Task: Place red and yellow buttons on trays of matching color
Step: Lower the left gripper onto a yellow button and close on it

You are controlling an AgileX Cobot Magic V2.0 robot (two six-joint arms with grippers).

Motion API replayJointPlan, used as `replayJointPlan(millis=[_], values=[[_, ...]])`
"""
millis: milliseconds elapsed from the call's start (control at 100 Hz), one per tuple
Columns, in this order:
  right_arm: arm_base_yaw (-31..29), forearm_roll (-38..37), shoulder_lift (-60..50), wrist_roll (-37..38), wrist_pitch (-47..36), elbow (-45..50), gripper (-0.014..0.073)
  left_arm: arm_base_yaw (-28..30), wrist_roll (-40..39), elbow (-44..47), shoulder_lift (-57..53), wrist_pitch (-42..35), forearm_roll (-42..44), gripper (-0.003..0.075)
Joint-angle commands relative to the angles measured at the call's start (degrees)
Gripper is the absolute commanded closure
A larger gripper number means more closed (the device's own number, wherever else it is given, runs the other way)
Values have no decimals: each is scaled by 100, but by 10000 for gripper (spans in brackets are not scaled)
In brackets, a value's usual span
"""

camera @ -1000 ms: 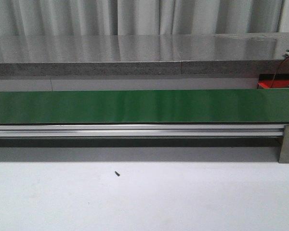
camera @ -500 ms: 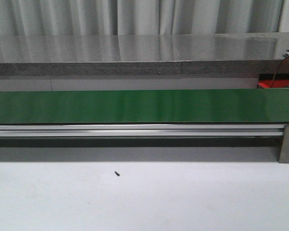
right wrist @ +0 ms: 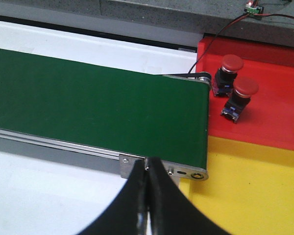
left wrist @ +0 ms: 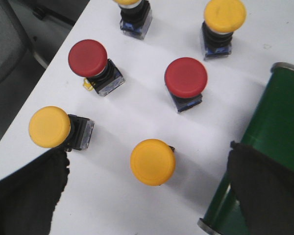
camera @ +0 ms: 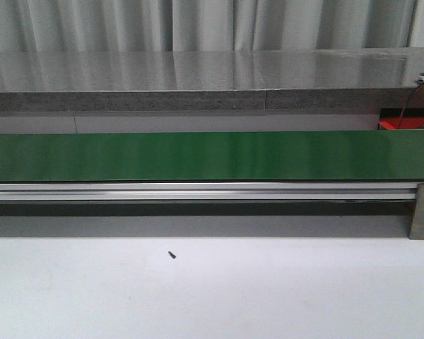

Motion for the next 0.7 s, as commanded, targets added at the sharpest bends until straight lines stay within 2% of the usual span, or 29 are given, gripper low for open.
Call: replayJointPlan(millis=[0, 690], values=[[-2, 108, -17, -34, -354, -134, 662, 81, -49, -206, -66, -290, 41, 83], [-2, 108, -17, -34, -359, -134, 662, 70, -49, -248, 1168, -826, -148, 83]])
